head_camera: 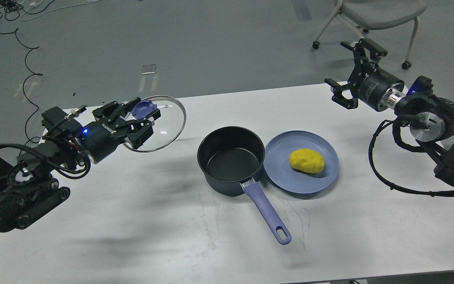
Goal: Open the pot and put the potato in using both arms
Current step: 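Lift the glass lid off the pot with the left gripper, then set the lid on the table and release it with the left gripper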
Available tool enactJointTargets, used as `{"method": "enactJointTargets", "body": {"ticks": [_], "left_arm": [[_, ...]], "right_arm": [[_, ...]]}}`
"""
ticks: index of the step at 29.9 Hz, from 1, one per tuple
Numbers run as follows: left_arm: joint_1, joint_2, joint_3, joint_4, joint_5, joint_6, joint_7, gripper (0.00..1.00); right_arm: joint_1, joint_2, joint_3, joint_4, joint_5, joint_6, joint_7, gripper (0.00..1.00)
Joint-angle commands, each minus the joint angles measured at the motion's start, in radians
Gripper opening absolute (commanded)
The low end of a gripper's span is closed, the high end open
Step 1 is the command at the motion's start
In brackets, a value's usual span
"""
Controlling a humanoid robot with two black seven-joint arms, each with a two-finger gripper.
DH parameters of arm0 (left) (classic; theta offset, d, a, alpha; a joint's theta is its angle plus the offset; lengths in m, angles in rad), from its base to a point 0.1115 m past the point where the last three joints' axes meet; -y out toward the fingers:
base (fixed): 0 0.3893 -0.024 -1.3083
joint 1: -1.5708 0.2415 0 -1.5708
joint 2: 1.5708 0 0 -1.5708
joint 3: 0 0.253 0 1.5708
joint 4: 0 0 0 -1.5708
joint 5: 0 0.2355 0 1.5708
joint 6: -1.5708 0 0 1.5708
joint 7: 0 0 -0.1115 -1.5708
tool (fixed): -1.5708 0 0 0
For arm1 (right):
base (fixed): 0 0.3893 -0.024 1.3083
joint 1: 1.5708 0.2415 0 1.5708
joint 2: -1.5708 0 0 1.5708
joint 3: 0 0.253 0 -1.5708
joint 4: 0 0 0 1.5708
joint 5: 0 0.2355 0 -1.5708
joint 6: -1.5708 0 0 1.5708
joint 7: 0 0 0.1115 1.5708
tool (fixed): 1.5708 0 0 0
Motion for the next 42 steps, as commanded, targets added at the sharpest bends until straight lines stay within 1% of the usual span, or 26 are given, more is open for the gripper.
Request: {"method": "enactJointTargets", "body": {"ticks": [1, 4, 8, 10, 13, 19, 22, 23, 24, 26, 27, 28, 29, 30, 36, 39, 40, 42], "left_arm": [[0.075, 0.005, 0.0, 0.0, 0.002, 0.013, 0.0, 0.35], [0.134, -0.003, 0.002, 0.008, 0.005, 0.013, 0.0, 0.35], [0.158, -0.006, 0.002, 0.026, 0.005, 0.013, 0.0, 0.36], [0.176, -0.012, 0.002, 0.078, 0.007, 0.013, 0.0, 0.36], [0.185, -0.038, 0.002, 0.107, 0.007, 0.013, 0.0, 0.36], [0.19, -0.053, 0.003, 0.117, 0.007, 0.013, 0.0, 0.36], [0.201, -0.076, 0.002, 0.118, 0.004, 0.013, 0.0, 0.39], [0.201, -0.078, 0.002, 0.124, 0.004, 0.013, 0.0, 0.41], [0.201, -0.08, 0.002, 0.127, 0.001, 0.013, 0.0, 0.48], [0.201, -0.086, -0.001, 0.13, -0.008, 0.013, 0.0, 0.56], [0.201, -0.096, -0.001, 0.135, -0.021, 0.013, 0.0, 0.64], [0.201, -0.101, -0.001, 0.138, -0.027, 0.013, 0.0, 0.68], [0.201, -0.107, -0.001, 0.144, -0.028, 0.013, 0.0, 0.74], [0.202, -0.107, 0.0, 0.147, -0.028, 0.013, 0.0, 0.77], [0.213, -0.11, 0.0, 0.152, -0.027, 0.013, 0.0, 0.79], [0.214, -0.11, 0.0, 0.152, -0.028, 0.013, 0.0, 0.82], [0.214, -0.11, 0.0, 0.15, -0.028, 0.013, 0.0, 0.83], [0.21, -0.11, -0.004, 0.15, -0.031, 0.013, 0.0, 0.89]], "right_arm": [[0.005, 0.003, -0.003, 0.0, 0.0, 0.0, 0.0, 1.0], [0.008, 0.005, -0.004, 0.0, 0.0, 0.0, 0.0, 1.0], [0.008, 0.003, -0.006, 0.0, 0.0, 0.0, 0.0, 1.0], [0.008, 0.002, -0.006, 0.0, 0.0, 0.0, 0.0, 1.0], [0.006, 0.002, -0.006, 0.0, 0.0, 0.0, 0.0, 1.0], [0.006, -0.002, -0.006, 0.001, 0.0, 0.0, 0.0, 1.0], [0.003, -0.003, -0.004, 0.001, 0.0, 0.0, 0.0, 1.0], [0.002, -0.003, -0.004, 0.001, 0.0, 0.0, 0.0, 1.0], [0.002, -0.003, -0.004, 0.001, 0.0, 0.0, 0.0, 1.0], [0.002, -0.003, -0.004, 0.001, 0.0, 0.0, 0.0, 1.0], [0.002, -0.003, -0.004, 0.001, 0.0, 0.0, 0.0, 1.0], [0.002, -0.003, -0.003, 0.001, 0.0, 0.0, 0.0, 1.0], [0.002, -0.003, -0.004, 0.001, 0.0, 0.0, 0.0, 1.0], [0.002, -0.003, -0.003, 0.001, 0.0, 0.0, 0.0, 1.0], [0.002, -0.003, -0.003, 0.001, 0.0, 0.0, 0.0, 1.0], [0.002, -0.003, -0.003, 0.001, 0.0, 0.0, 0.0, 1.0], [0.002, -0.003, -0.001, 0.001, 0.0, 0.0, 0.0, 1.0], [0.002, -0.003, -0.001, 0.001, 0.0, 0.0, 0.0, 1.0]]}}
